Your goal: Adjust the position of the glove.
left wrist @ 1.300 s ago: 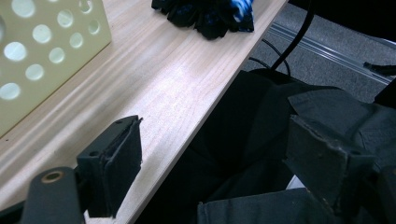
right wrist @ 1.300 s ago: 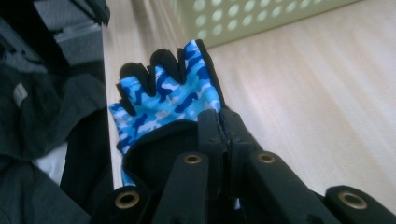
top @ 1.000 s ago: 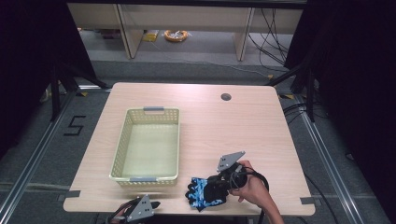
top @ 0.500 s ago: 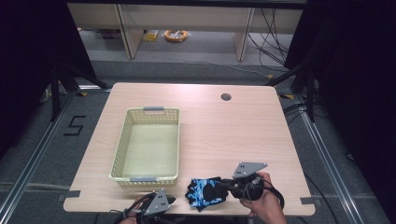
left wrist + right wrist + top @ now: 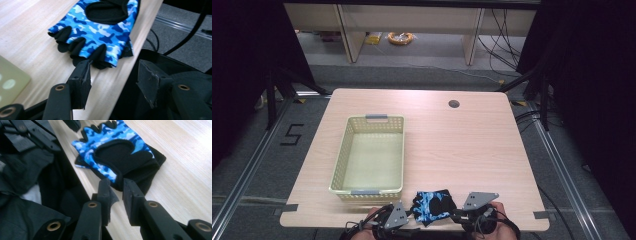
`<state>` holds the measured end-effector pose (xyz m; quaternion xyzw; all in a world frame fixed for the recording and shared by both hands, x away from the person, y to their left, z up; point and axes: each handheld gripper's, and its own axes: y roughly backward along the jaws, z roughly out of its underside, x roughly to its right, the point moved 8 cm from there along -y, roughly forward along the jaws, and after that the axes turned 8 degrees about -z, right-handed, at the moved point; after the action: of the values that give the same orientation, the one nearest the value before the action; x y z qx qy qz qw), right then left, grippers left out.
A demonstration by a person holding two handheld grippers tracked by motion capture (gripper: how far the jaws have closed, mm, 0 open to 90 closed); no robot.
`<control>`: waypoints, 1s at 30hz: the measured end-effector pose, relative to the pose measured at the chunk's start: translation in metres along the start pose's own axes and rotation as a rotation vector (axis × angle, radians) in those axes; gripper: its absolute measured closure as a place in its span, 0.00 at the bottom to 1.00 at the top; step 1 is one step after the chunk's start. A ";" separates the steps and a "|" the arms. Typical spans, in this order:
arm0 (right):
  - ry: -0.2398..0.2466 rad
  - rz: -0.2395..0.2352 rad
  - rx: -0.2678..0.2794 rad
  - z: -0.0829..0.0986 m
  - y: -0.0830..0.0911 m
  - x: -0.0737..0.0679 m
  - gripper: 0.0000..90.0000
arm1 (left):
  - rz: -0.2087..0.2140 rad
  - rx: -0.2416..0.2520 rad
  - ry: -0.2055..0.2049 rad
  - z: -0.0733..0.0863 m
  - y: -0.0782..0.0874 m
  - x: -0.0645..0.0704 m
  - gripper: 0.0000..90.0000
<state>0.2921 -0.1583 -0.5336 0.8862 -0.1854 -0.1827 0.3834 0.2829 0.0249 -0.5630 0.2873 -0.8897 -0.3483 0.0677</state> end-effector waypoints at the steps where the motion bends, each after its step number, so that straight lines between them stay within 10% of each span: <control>1: 0.001 0.006 -0.011 0.000 0.000 0.000 0.84 | 0.000 -0.002 -0.002 0.000 -0.001 -0.001 0.52; 13: 0.099 0.046 -0.085 0.000 -0.013 0.000 0.97 | 0.006 -0.028 -0.060 0.000 -0.012 0.002 0.74; 20: 0.031 0.045 -0.085 0.000 -0.011 -0.003 1.00 | -0.002 -0.018 -0.060 -0.002 -0.012 -0.002 0.94; 30: 0.055 0.100 -0.040 -0.016 -0.002 0.004 1.00 | -0.016 0.067 -0.057 -0.022 0.000 0.002 0.97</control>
<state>0.3038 -0.1496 -0.5253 0.8726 -0.2152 -0.1426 0.4146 0.2884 0.0114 -0.5467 0.2863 -0.9001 -0.3269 0.0298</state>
